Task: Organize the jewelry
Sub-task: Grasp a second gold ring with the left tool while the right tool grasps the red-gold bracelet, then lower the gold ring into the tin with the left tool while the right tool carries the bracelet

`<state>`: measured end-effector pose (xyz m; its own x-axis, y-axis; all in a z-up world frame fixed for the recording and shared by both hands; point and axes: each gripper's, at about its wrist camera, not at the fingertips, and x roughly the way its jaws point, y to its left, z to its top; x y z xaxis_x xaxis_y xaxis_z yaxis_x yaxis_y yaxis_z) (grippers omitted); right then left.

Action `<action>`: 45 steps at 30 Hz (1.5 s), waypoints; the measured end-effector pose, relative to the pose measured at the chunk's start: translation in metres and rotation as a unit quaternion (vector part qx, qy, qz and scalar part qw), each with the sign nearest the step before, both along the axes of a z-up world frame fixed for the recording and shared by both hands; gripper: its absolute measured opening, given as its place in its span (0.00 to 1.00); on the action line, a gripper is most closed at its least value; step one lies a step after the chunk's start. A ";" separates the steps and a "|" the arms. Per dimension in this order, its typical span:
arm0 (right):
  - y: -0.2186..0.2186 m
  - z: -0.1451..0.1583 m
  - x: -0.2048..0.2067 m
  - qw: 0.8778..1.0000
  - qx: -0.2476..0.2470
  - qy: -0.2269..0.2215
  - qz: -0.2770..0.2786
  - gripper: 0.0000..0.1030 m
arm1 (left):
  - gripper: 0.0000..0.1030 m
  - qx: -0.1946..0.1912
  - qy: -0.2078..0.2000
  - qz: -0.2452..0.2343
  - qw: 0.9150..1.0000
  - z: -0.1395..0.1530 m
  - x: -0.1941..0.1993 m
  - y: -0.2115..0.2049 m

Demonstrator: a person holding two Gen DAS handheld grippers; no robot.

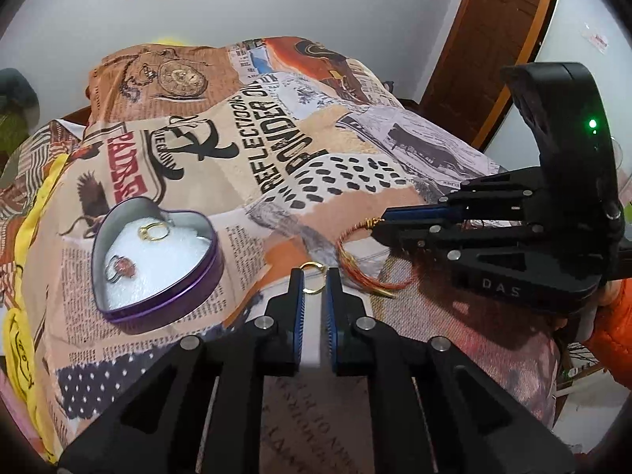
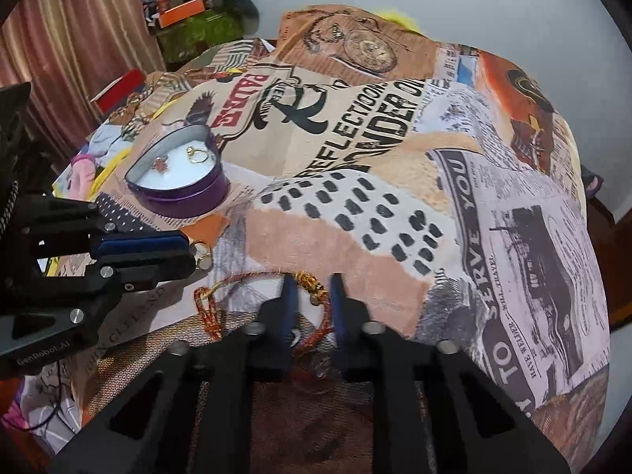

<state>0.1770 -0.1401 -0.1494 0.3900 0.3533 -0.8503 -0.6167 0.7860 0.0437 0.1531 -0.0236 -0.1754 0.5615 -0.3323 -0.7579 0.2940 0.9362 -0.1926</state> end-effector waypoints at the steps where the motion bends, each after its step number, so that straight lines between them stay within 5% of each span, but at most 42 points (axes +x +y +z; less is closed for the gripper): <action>1: 0.000 0.000 -0.001 1.000 0.000 -0.002 0.002 0.07 | 0.13 0.001 -0.001 0.003 1.000 0.000 -0.001 0.002; 11: -0.014 0.011 0.003 0.999 0.044 -0.010 -0.031 0.06 | 0.29 0.015 -0.004 0.003 1.000 0.002 -0.001 -0.001; 31: -0.024 0.042 -0.003 0.994 0.081 -0.046 -0.058 0.06 | 0.20 0.018 -0.006 0.017 1.000 -0.008 0.003 -0.014; 45: -0.006 0.068 -0.018 0.991 0.096 -0.074 -0.049 0.06 | 0.20 0.013 -0.069 0.065 0.995 0.044 -0.024 0.023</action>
